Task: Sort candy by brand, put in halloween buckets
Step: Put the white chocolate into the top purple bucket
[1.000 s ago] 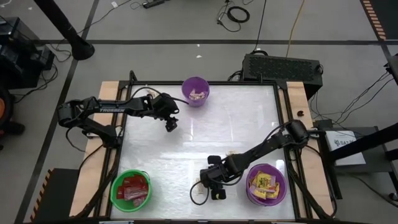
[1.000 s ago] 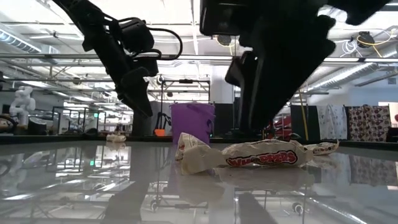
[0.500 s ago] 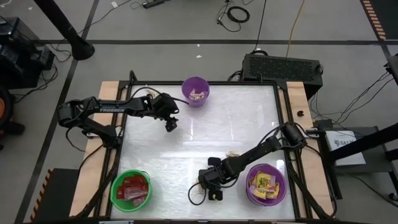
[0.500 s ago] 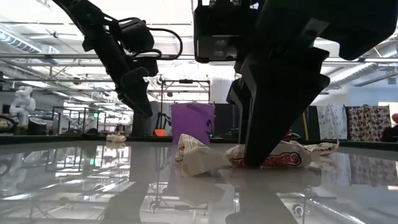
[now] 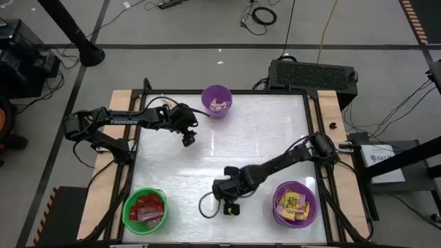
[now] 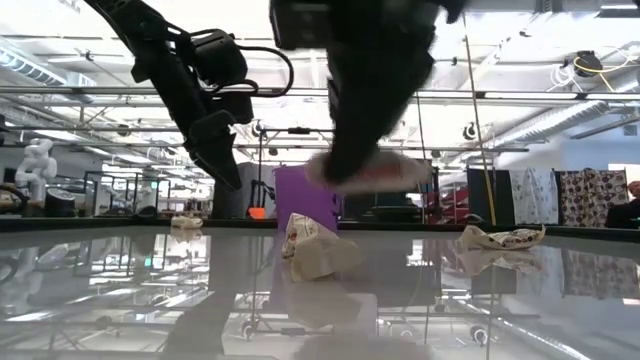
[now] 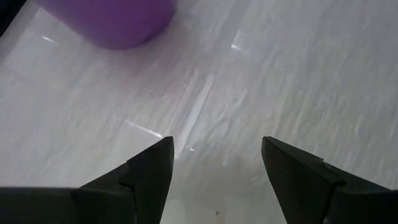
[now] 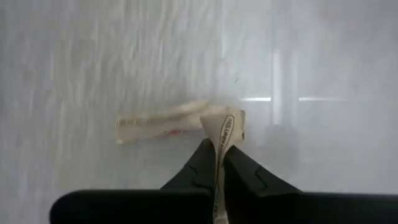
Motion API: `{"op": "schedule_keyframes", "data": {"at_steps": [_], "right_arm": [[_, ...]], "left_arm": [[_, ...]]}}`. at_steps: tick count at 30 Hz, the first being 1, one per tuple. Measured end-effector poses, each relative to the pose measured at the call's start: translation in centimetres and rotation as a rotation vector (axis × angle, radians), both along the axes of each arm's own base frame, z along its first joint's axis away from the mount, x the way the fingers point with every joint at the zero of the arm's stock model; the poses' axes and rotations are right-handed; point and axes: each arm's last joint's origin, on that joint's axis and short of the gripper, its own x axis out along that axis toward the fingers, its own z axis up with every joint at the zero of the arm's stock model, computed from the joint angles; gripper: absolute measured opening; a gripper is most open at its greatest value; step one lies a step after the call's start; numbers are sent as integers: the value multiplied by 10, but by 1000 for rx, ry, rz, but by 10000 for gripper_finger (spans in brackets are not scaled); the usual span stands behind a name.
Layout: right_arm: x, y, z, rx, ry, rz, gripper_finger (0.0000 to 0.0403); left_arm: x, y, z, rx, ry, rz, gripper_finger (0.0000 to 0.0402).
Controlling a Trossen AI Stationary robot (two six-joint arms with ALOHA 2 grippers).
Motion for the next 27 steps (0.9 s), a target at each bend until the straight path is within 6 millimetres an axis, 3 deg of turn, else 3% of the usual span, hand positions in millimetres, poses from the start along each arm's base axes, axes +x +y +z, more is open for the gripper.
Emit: {"op": "schedule_keyframes", "data": {"at_steps": [8,12,16,20,24,27], "right_arm": [[13,-44,56,-111,48,124,3],[20,-80,101,-132,-79,129,2],[7,-127,151,-168,-241,94,1],[-9,-183,182,-242,-341,35,1],[-10,-244,193,-309,-458,-102,0],[-6,-284,187,-294,-523,-189,0]], "left_arm": [[-3,-1,-2,-6,36,-11,251],[-5,-2,-3,-8,66,-24,251],[-6,-2,-4,-16,80,-20,251],[-6,-2,-4,-16,79,-20,251],[-6,-2,-4,-20,78,-14,251],[-6,-2,-4,-34,72,12,251]]}}
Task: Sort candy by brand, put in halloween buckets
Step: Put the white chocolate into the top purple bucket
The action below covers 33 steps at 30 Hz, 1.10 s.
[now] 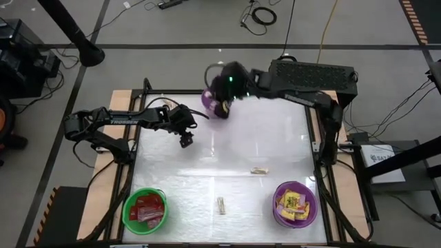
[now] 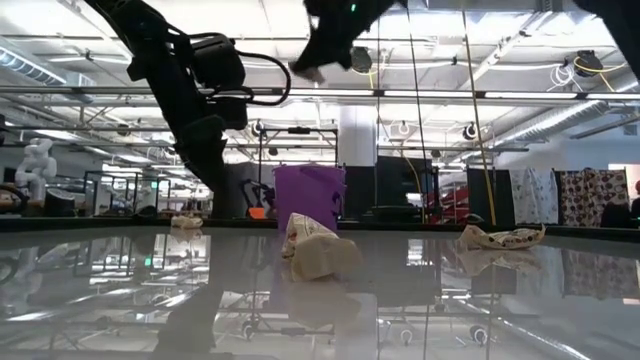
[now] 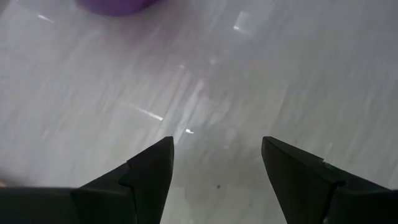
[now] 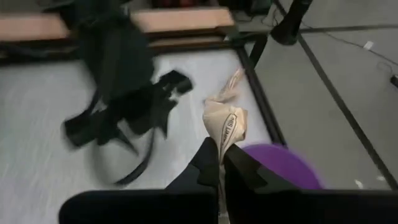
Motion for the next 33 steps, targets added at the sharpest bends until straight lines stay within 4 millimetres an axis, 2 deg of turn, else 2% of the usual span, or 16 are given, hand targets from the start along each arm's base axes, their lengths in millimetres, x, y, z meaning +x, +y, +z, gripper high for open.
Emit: {"op": "schedule_keyframes", "data": {"at_steps": [5,10,15,19,26,33], "right_arm": [[3,-46,-22,61,-18,-33,0],[4,-81,-51,86,42,-91,0],[5,-107,-81,135,96,-150,5],[4,-117,-96,156,132,-169,28],[-3,-127,-93,84,147,-134,94],[-13,-129,-80,-5,166,-72,138]], "left_arm": [[-3,1,-1,0,26,58,251],[-7,2,0,-12,42,156,251],[-8,3,7,-55,-7,271,251],[-6,4,16,-94,-55,358,251],[-1,7,28,-151,-113,480,251],[-7,5,36,-188,-24,587,251]]}}
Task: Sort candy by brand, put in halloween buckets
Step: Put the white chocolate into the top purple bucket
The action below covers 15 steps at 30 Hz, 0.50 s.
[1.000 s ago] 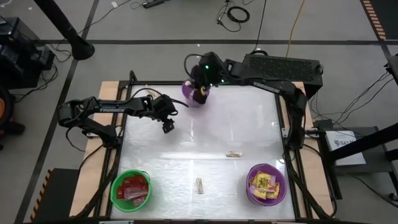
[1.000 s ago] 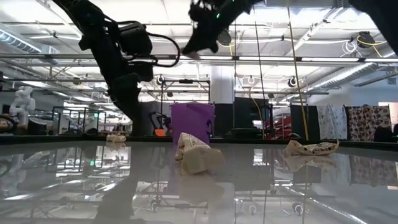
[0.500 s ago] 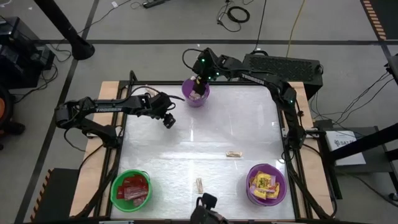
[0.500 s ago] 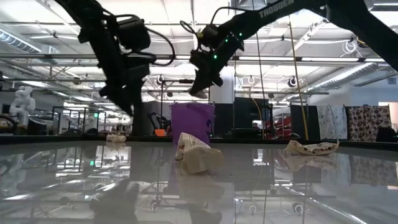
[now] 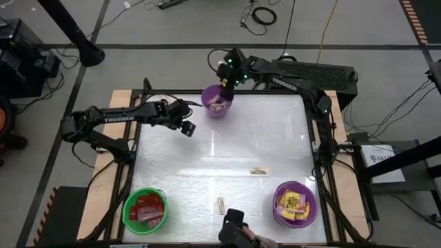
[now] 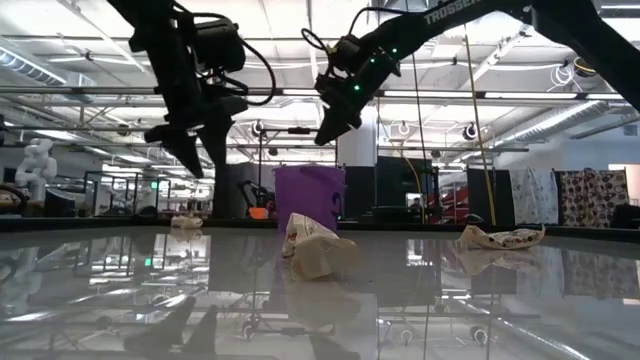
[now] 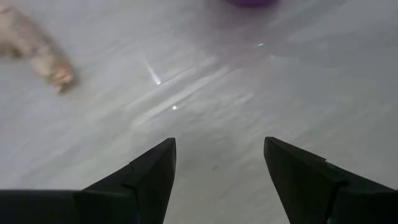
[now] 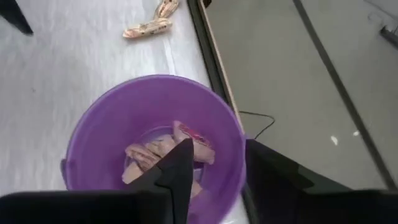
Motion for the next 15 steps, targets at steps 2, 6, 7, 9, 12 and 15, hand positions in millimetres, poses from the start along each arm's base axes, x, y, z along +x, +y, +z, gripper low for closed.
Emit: {"op": "schedule_keyframes", "data": {"at_steps": [2,6,7,9,12,15], "right_arm": [[-4,2,4,-14,21,21,143],[-11,8,14,-24,46,52,146],[-13,10,16,-20,50,54,146],[-18,14,21,0,65,47,146],[-30,26,27,95,132,13,146],[-45,45,30,253,228,12,146]], "left_arm": [[-2,0,1,-5,24,44,251],[-5,-1,0,-18,42,116,251],[-5,-1,0,-13,47,120,251],[-6,0,0,6,56,127,251],[-7,2,0,30,68,122,251],[-8,4,0,50,88,74,251]]}}
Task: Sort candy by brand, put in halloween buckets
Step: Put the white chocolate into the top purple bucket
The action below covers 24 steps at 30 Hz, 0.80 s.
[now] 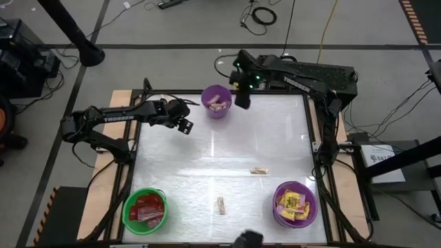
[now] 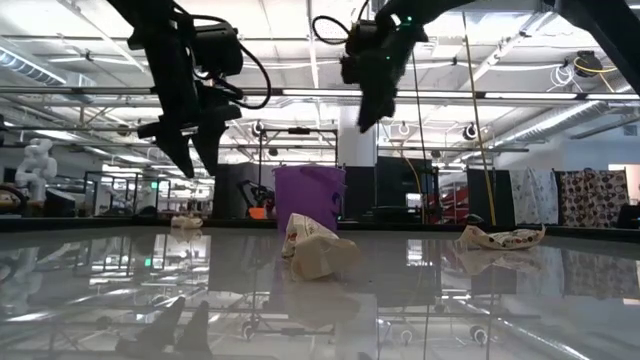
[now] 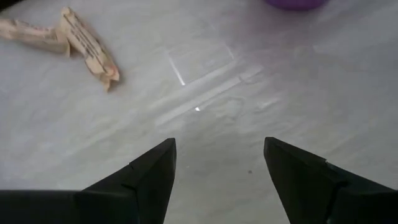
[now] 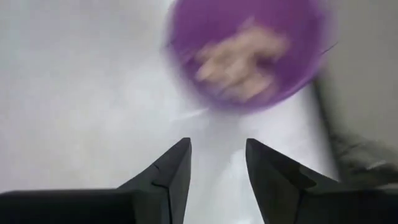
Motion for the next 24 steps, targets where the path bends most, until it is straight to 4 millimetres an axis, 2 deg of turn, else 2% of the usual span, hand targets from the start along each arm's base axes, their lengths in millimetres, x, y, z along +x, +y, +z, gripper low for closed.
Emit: {"op": "schedule_keyframes", "data": {"at_steps": [4,6,11,15,24], "right_arm": [[-9,28,-5,267,122,5,146],[-7,44,-6,332,177,23,146],[-1,88,-23,398,310,54,146],[-6,127,-36,424,376,52,146],[-35,208,-81,434,276,-26,146]], "left_arm": [[-1,2,0,38,38,-80,251],[-1,2,0,58,60,-128,251],[-1,3,0,85,95,-215,251],[-1,2,0,79,100,-275,251],[6,-1,2,131,82,-404,251]]}}
